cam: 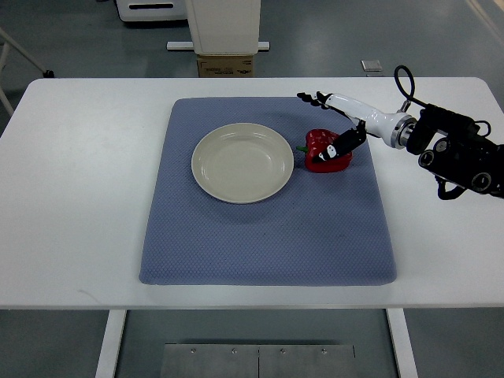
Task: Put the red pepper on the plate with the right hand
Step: 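Reach the right hand down onto the red bell pepper, then close the right hand fingers around the red pepper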
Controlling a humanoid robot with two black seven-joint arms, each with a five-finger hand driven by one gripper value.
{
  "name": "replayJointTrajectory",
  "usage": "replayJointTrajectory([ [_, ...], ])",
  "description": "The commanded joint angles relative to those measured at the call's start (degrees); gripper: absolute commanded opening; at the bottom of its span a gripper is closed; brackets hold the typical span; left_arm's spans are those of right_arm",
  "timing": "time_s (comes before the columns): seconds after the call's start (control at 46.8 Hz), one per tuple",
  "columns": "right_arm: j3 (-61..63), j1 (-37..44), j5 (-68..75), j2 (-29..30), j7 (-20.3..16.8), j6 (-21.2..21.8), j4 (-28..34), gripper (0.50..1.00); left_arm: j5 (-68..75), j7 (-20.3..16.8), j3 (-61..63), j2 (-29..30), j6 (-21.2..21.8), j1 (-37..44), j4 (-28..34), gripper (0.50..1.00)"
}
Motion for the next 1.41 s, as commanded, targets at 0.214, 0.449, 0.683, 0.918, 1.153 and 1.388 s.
replayJointTrajectory([
  [0.214, -3.37, 0.37, -0.19, 0.72, -0.42, -0.59, -2.21, 0.991, 0.02, 0.00, 0.00, 0.00, 0.00, 0.08, 0.00, 1.000],
  [0.449, -4.07, 0.37, -0.98, 0.81, -2.00, -0.59, -2.65, 0.970, -0.07, 0.00, 0.00, 0.00, 0.00, -0.01, 0.00, 1.000],
  [0.683, -5.04, 0.37, -0.98, 2.04, -3.14, -0.59, -2.74, 0.947, 0.02, 0.00, 0.00, 0.00, 0.00, 0.08, 0.00, 1.000],
  [0.918, -5.48, 0.37, -0.98, 3.09, -3.76, -0.59, -2.74, 0.916, -0.07, 0.00, 0.00, 0.00, 0.00, 0.08, 0.00, 1.000],
  [1.153, -5.57, 0.28, -0.98, 4.06, -4.11, -0.59, -4.58, 0.897, 0.02, -0.09, 0.00, 0.00, 0.00, 0.08, 0.00, 1.000],
  [1.388, -6.00, 0.10, -1.42, 4.24, -4.20, -0.59, -5.20, 0.876, 0.02, 0.00, 0.00, 0.00, 0.00, -0.01, 0.00, 1.000],
])
